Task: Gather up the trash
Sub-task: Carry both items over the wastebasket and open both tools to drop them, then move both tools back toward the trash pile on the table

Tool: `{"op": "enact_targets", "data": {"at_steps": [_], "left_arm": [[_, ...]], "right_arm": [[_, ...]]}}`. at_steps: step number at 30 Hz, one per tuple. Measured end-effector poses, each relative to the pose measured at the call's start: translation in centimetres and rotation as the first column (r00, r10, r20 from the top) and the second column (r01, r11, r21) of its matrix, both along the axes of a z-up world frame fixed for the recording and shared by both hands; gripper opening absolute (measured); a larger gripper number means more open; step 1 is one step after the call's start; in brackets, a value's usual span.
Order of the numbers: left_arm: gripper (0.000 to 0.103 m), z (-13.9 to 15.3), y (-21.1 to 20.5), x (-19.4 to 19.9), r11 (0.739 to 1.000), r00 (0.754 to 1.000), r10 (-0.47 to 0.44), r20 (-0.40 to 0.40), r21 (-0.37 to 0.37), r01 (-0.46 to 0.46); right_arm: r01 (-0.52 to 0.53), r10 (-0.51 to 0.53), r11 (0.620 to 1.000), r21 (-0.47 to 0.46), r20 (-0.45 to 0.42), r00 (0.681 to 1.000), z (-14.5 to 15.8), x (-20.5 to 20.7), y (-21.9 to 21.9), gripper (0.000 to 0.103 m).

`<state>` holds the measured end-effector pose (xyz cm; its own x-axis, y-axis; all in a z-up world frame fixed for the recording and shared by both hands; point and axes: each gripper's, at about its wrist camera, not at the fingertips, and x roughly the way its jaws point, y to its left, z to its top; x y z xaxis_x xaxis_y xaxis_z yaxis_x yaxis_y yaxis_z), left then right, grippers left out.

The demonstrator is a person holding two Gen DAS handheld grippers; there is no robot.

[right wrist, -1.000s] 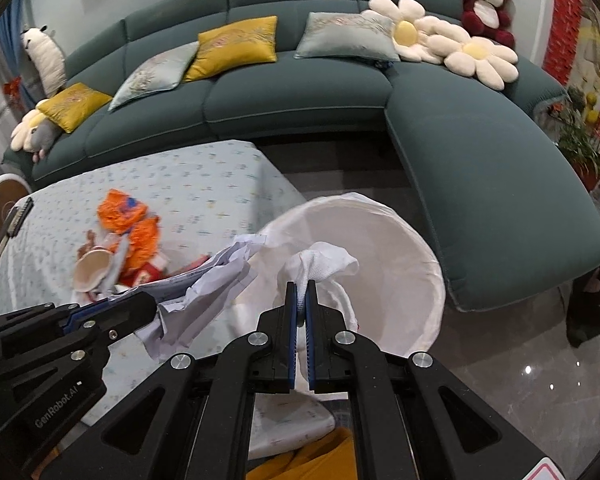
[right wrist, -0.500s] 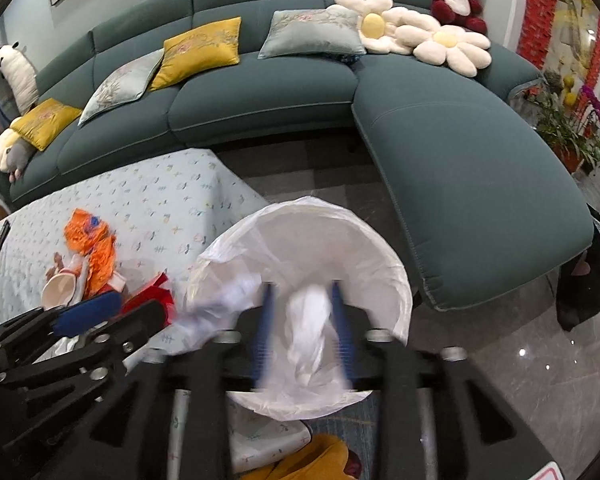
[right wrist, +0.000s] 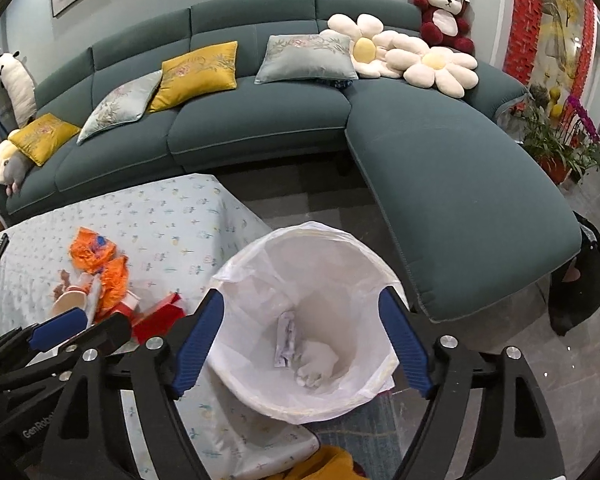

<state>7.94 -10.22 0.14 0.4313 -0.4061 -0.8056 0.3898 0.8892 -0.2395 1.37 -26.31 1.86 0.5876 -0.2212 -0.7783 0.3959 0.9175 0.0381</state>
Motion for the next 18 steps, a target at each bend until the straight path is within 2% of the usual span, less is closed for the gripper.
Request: {"op": "enact_targets", "data": {"at_steps": [7, 11, 14, 18], "left_arm": [[0.070, 0.7, 4.1, -0.5, 0.994, 0.994, 0.108, 0.014, 0.033, -0.108], [0.071, 0.6, 6.9, -0.8, 0.975, 0.979, 0.203, 0.025, 0.086, -0.204], [0.071, 0.3, 9.1, -0.9, 0.947, 0.954, 0.301, 0.015, 0.118, -0.300], [0.071, 0.0, 11.8, -1.8, 0.901, 0.903, 0.429, -0.024, 0.092, -0.425]], "right_arm": [[-0.015, 0.015, 1.000, 0.009, 0.025, 1.000, 0.5, -0.6, 3.0, 0.084], [-0.016, 0.016, 1.000, 0.018, 0.020, 1.000, 0.6, -0.7, 4.7, 0.085], [0.001, -0.001, 1.000, 0.011, 0.032, 0.999, 0.9, -0.8, 6.6, 0.087], [0.016, -0.016, 1.000, 0.001, 0.070, 0.997, 1.6, -0.7, 8.9, 0.089]]}}
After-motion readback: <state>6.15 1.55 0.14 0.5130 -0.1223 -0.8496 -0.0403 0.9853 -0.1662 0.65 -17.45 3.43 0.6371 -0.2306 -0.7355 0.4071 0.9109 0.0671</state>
